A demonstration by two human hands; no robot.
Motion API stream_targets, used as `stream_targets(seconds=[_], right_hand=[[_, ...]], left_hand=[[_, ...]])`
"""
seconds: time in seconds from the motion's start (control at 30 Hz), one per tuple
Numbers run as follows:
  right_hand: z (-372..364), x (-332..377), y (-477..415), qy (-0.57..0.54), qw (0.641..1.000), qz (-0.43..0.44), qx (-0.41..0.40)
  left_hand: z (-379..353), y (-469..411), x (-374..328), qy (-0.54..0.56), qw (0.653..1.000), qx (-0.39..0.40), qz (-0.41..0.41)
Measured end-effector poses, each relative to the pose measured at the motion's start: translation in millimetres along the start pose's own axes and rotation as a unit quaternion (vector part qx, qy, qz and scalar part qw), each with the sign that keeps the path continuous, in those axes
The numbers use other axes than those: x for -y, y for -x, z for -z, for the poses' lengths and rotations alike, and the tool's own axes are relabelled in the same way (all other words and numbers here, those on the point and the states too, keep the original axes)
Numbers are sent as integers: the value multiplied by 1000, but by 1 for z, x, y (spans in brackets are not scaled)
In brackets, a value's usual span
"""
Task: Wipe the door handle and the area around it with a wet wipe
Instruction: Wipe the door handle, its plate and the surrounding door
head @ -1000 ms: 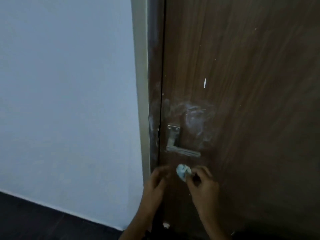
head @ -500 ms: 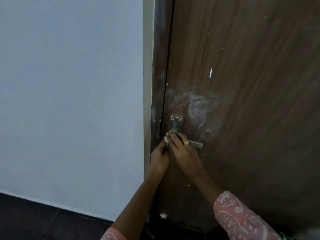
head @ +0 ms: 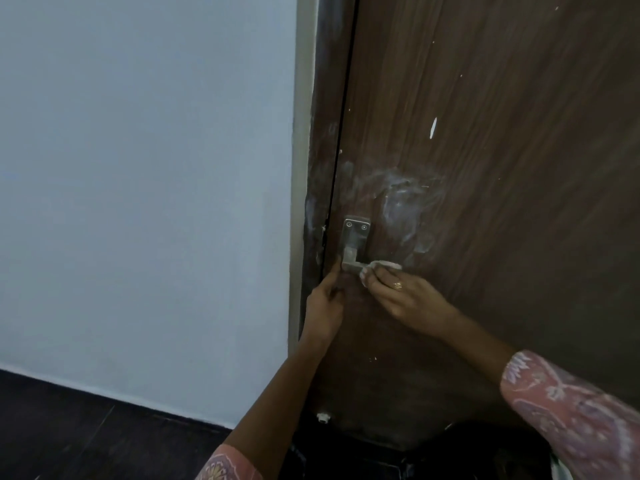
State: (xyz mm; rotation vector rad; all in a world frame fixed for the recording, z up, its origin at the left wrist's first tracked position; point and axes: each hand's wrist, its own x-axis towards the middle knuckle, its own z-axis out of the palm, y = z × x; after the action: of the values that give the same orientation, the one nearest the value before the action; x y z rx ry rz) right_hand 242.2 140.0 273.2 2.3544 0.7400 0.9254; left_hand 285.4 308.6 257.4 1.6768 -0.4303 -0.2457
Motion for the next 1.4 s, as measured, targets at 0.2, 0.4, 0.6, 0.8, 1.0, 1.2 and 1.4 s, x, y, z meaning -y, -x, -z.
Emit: stream_targets(seconds=[0.2,0.4,0.6,0.8,1.0,1.2,1.4], right_hand=[[-8,16,-41,-34,998,38,-26],[6,-10,6,-52,997,50,20],[14,-13,13,-13,998,42,45],[1,13,-41,-16,998,52,10],[27,-3,19,-123,979,-165,11],[31,-2,1,-281,897,-343,-6],[2,23,-62,-292,897,-327,54]], left_hand=[[0,-1,0,13,1000,-5,6],[2,-2,1,12,1000,18,14],[-1,0,-3,-14,1000,-6,6],[-2,-1,-1,-20,999,-10,23],[-2,-2,-2,-30,999,-4,15],[0,-6,-6,-29,999,-25,6],[2,-14,-6,-104,994,-42,-3]])
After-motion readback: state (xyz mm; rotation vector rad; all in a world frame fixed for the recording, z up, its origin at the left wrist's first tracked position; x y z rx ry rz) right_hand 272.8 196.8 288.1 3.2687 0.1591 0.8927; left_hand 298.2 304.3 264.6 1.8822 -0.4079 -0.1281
